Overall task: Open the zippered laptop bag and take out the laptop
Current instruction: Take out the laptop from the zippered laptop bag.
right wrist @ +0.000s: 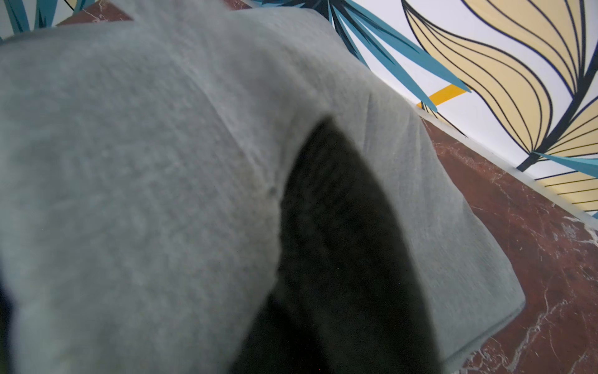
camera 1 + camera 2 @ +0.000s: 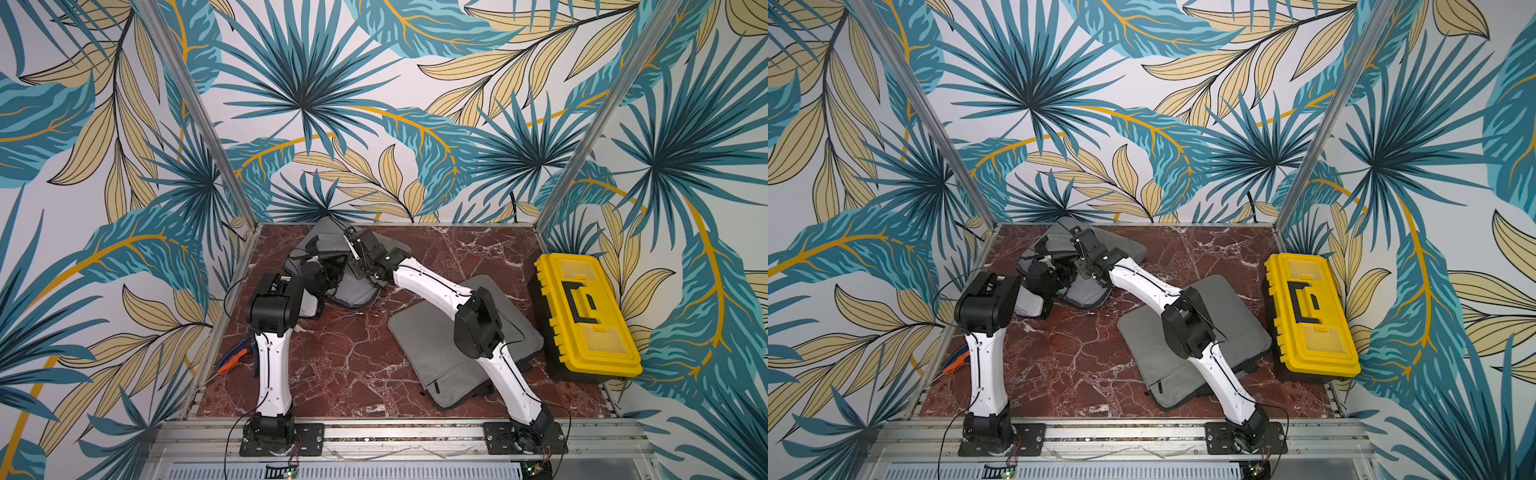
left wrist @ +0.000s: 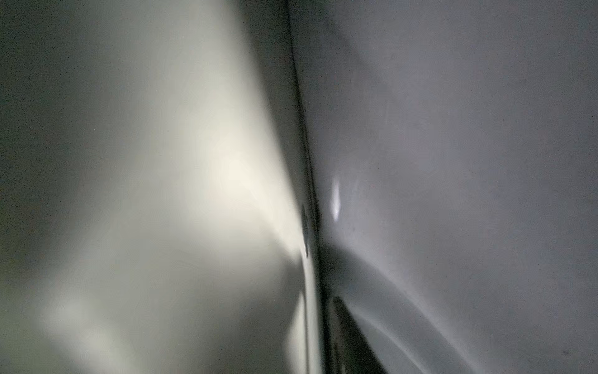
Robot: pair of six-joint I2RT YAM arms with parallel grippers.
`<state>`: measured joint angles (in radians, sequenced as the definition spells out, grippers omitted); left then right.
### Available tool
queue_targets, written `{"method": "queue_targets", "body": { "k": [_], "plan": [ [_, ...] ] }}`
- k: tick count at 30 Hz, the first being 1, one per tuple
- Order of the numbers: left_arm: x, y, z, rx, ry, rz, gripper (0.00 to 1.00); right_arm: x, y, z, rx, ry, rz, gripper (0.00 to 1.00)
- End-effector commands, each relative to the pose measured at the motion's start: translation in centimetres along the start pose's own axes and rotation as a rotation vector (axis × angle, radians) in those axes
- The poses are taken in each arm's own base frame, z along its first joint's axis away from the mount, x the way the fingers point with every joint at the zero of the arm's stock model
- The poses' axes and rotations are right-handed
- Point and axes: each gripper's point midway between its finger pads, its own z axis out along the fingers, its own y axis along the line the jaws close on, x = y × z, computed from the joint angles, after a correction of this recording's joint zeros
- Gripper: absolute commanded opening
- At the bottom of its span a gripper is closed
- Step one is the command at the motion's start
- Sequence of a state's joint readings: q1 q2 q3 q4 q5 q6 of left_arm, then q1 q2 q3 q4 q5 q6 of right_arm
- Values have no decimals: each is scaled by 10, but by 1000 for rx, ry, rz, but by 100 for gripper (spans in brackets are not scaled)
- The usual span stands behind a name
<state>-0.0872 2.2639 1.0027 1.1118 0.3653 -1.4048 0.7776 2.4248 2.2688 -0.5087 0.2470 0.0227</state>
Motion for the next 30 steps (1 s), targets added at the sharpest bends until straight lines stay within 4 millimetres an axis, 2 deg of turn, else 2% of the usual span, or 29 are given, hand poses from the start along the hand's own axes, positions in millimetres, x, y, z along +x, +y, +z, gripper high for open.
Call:
{"method": "queue_targets", "body": {
  "k": [1,6,10,12,13,16,23,30],
  "plan": [
    [15,28,6,-66,40,-28,23,-29,40,-12,-144,-99,13,13],
    [13,20,0,-59,29,-22,9,-24,36,-11,-112,-82,0,12],
    [8,5,-12,-45,9,3,0,-23,28,-10,-75,-78,-11,12],
    [5,-5,-21,-36,3,16,0,-22,29,-9,-68,-77,-12,12],
    [5,-10,-26,-30,1,22,0,-22,7,-3,-40,-74,9,12],
    [4,-22,-42,-20,-5,30,0,-21,0,0,-29,-81,26,12],
    [9,-36,-81,-19,-21,46,0,-15,-11,11,-26,-80,27,12],
    [14,-50,-108,1,-30,35,0,-3,-18,20,-16,-56,22,12]
  ]
}}
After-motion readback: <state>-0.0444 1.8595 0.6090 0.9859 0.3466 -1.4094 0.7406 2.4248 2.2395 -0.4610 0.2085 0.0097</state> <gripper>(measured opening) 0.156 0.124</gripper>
